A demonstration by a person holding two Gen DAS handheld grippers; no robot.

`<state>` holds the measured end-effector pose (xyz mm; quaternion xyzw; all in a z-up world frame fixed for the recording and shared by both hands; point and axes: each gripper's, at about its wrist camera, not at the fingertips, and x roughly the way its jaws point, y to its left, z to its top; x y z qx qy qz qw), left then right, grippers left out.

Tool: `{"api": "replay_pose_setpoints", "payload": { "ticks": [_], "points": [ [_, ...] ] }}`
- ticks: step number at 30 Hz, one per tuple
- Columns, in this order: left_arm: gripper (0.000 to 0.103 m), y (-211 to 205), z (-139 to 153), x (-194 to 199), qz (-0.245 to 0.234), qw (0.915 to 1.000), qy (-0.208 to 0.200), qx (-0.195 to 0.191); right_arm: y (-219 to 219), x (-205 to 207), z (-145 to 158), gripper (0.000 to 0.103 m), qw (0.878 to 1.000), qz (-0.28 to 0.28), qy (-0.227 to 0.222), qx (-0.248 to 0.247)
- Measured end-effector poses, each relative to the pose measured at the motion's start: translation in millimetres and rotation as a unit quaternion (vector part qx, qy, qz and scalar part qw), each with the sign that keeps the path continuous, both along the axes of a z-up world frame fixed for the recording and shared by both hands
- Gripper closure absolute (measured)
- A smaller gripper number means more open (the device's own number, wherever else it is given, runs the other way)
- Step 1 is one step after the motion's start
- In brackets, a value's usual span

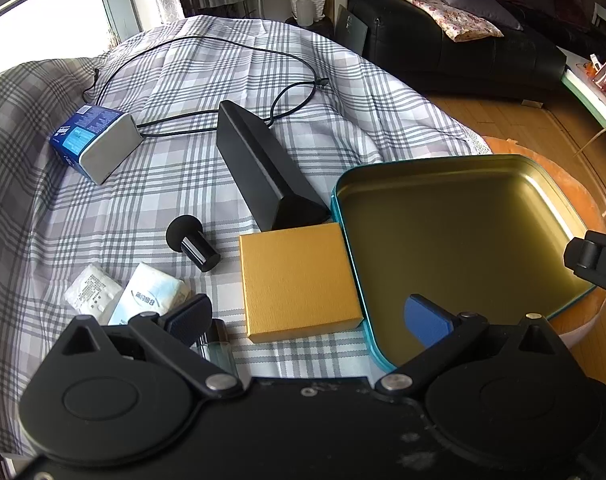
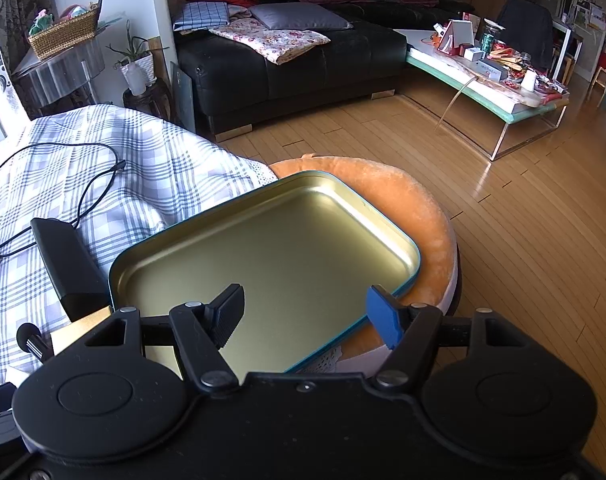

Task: Organize soft objects

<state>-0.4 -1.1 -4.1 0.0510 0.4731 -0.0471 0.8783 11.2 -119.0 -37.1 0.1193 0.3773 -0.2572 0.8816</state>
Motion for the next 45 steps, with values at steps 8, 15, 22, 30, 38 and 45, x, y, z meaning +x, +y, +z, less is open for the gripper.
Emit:
{"api": "replay_pose_setpoints", "payload": {
  "ticks": [8,15,22,30,38,45],
  "points": [
    [0.000,0.2,0.0,0.0,0.000,1.0000,0.000,0.000,-0.2,0.1,0.3,0.038,1.000,0.000,0.000,0.001],
    [0.000,-0.7,-0.4,-0.7,-0.001,1.0000,0.000,-0.001,-0.2,0.3,0.3,0.038,1.000,0.000,0.000,0.001],
    [0.000,-2.2,-0.5,-1.8,-0.001,1.0000,0.000,-0.002,-0.2,0.4,0.1,0.038,1.000,0.000,0.001,0.001],
    [0.000,-1.5,0.5,-1.9,-0.003,1.0000,0.001,-0.005,-0.2,0.6,-0.2,0.038,1.000,0.000,0.001,0.001],
    [0.000,-1.1,0.7,-2.0,-0.004,1.0000,0.001,-0.005,-0.4,0.7,0.0,0.038,1.000,0.000,0.001,0.001],
    [0.000,-0.8,1.6,-2.2,-0.002,1.0000,-0.003,-0.005,-0.8,0.8,0.4,0.038,1.000,0.000,0.002,0.002]
  ]
}}
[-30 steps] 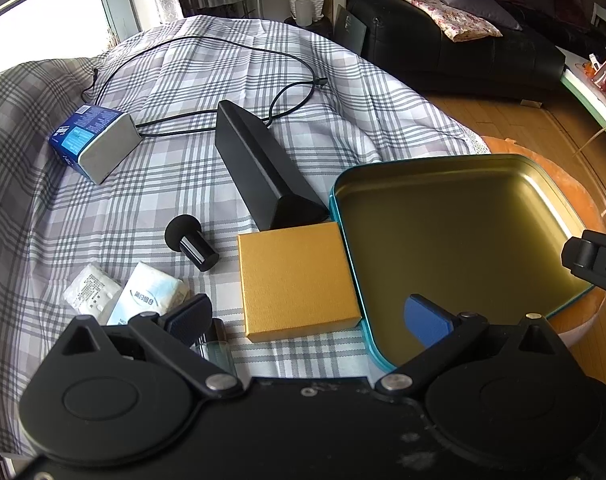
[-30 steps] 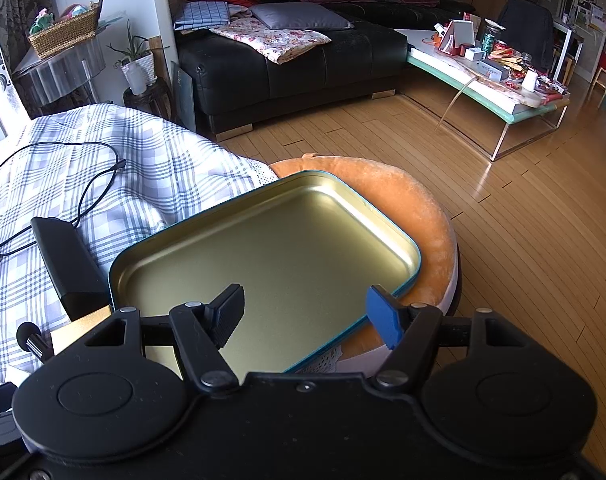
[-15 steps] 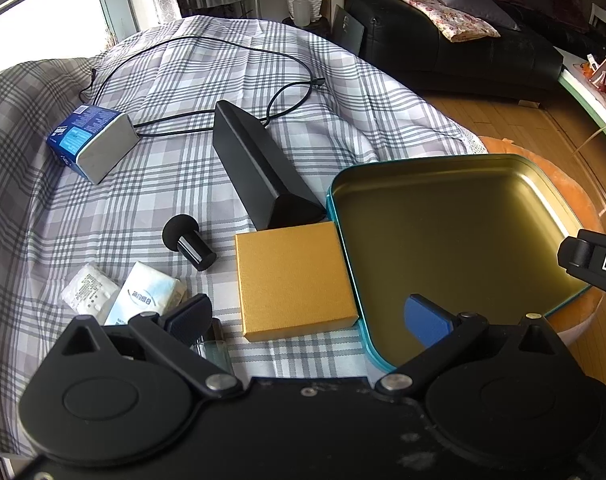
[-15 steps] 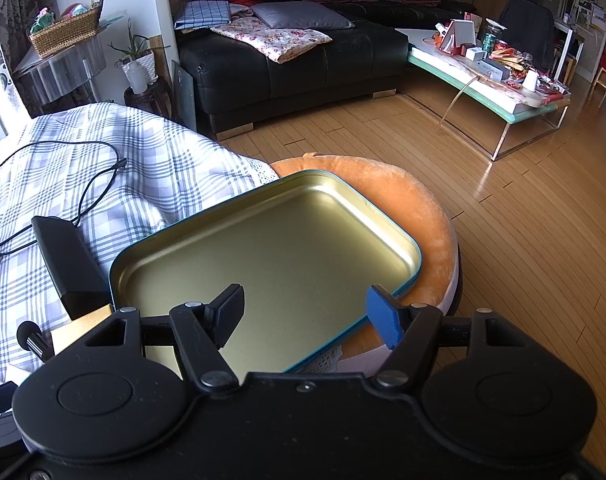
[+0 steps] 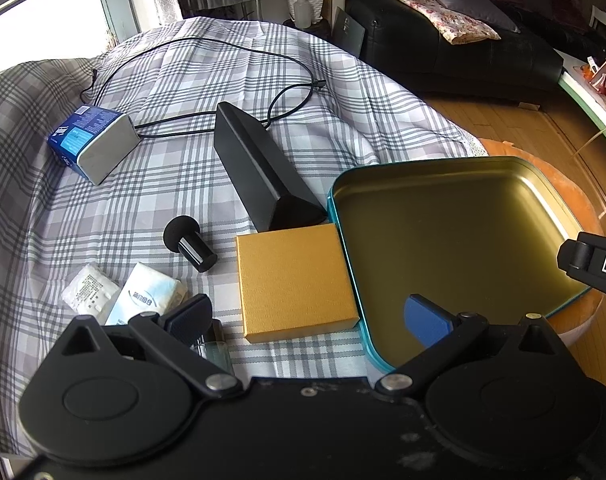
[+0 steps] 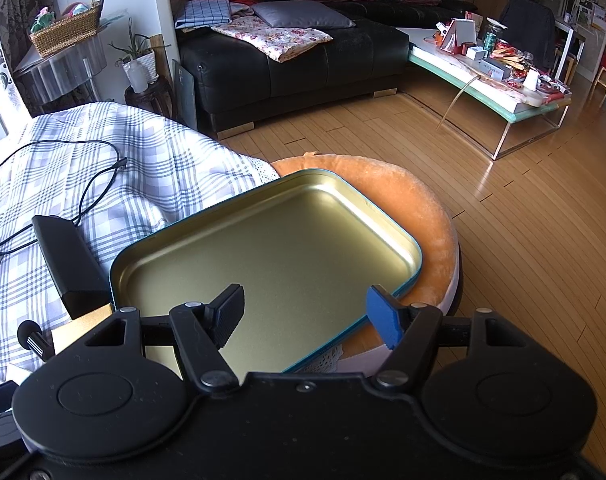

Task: Organize soft objects

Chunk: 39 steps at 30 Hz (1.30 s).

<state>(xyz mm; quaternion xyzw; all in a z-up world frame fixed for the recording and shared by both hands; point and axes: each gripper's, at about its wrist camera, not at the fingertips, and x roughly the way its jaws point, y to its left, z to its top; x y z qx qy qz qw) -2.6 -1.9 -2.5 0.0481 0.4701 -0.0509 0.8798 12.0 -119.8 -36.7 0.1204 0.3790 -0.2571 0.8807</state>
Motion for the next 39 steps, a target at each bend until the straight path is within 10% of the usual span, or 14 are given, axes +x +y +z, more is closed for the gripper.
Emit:
{"api": "replay_pose_setpoints", "payload": {
  "ticks": [21,39],
  "points": [
    [0.000,104.3,65.1,-8.4,0.095,0.9874,-0.126,0.000,4.1,-12.0,5.4,0.038,0.999,0.004,-0.045,-0.001],
    [0.000,232.0,97.5,-51.3,0.202,0.9632,-0.130,0.121,25.0,-22.6,18.0,0.038,0.992,0.064,-0.094,-0.051]
  ]
}}
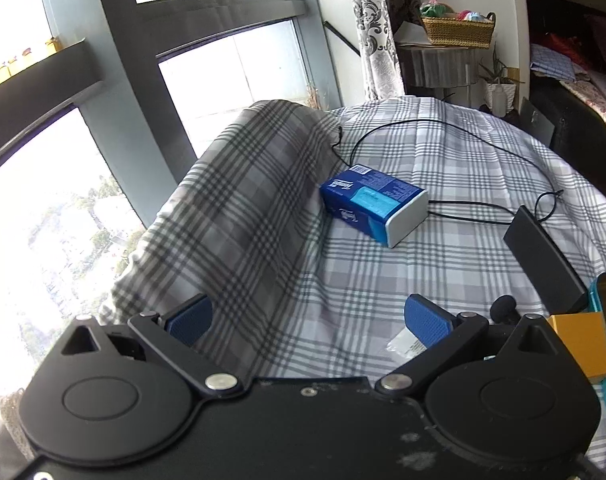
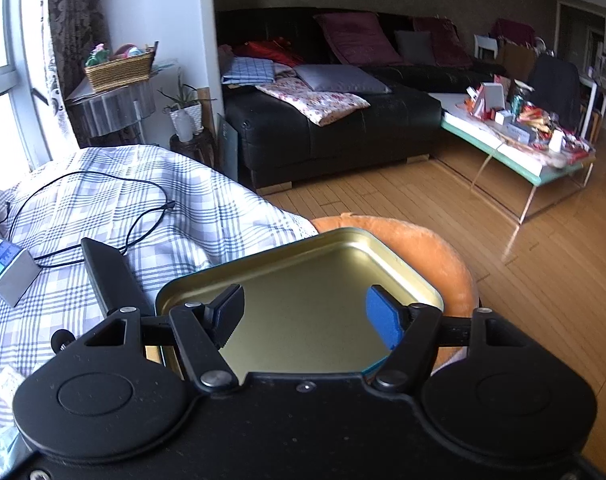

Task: Organize soft objects
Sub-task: 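Move the left gripper toward the blue face mask while the right gripper approaches the plush toy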

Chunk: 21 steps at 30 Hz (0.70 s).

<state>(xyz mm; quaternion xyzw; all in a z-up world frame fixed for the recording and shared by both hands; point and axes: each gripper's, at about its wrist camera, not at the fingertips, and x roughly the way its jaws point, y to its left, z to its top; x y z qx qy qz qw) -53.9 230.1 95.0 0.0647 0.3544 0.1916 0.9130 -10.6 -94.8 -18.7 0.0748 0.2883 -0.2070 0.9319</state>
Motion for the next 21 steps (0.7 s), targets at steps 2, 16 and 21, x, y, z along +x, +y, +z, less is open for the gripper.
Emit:
{"api": "replay_pose_setpoints", "payload": {
  "ticks": [2,16,21],
  "points": [
    [0.000,8.1,0.8,-5.5,0.011,0.9998,0.004,0.013,6.7,-2.6,2.4,0.038,1.000,0.010,-0.006,-0.015],
    [0.000,25.2,-6.2,-25.6,0.025,0.9987,0.029,-0.035,73.0,-25.0,9.4,0.038,0.962,0.266,-0.030,0.052],
    [0.000,14.0,-26.7,-21.4,0.009,0.9971,0.052,-0.056,99.9,-18.4,-12.1,0.038,0.942,0.329,0.011,0.065]
  ]
}}
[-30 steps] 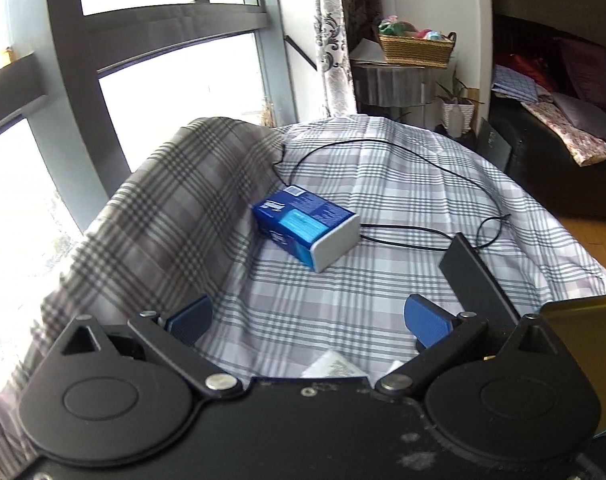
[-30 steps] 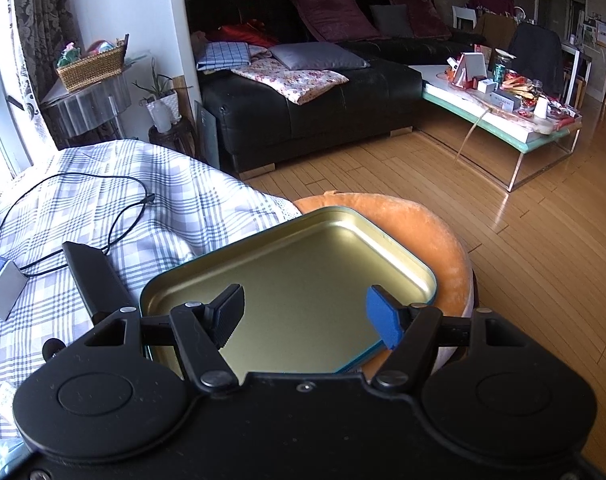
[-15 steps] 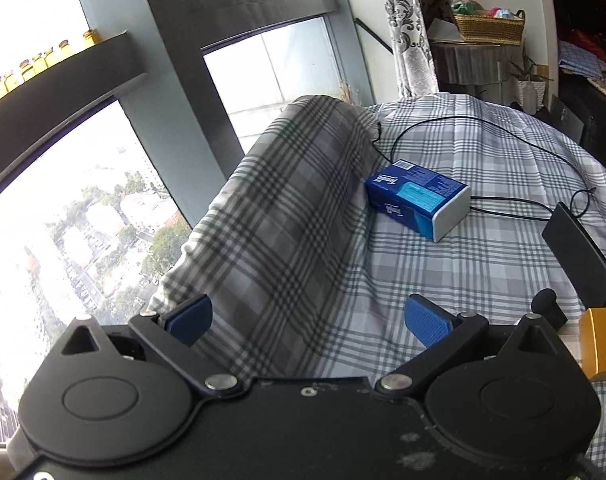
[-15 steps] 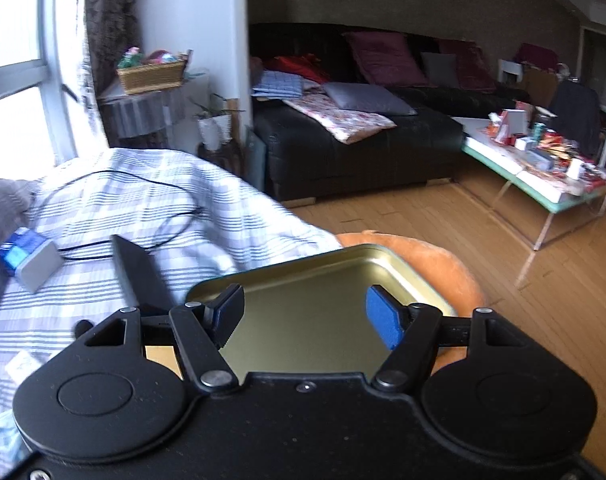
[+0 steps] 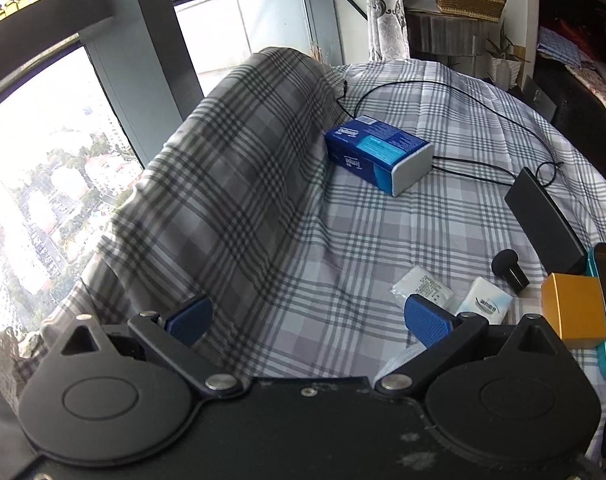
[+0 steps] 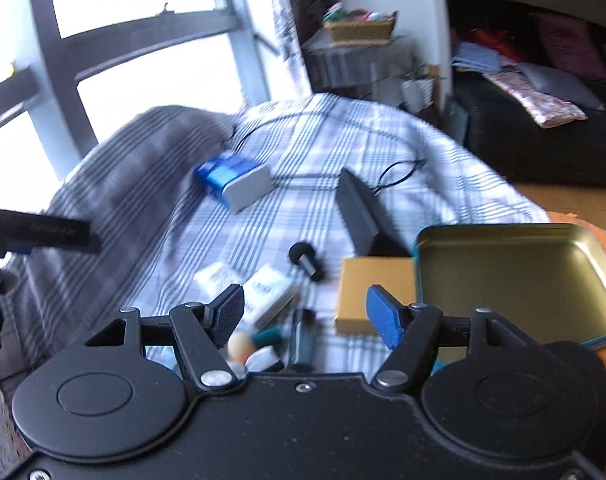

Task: Organize soft objects
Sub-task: 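Move the left gripper toward the blue face mask while the right gripper approaches the plush toy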

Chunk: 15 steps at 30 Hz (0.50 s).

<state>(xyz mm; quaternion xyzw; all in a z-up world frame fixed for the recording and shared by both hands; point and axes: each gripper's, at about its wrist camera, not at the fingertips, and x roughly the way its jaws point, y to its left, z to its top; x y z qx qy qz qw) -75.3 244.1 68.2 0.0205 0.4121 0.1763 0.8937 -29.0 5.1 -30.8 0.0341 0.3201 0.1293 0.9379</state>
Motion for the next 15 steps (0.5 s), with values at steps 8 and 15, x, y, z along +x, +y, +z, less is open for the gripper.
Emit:
{"api": "replay_pose_setpoints", "payload": {
  "ticks": [8,15],
  "points": [
    [0.000,-4.5,-47.1,15.3,-0.017,0.9985,0.043,-0.028,26.4,-7.2,-23.5,0.038,0.998,0.049,0.045,-0.009],
    [0.000,-2.7,-81.3,25.5,-0.031,0.9948,0.080,-0.053,33.0,-8.6,-34.2,0.038,0.998,0.034,0.037,-0.027]
  ]
}}
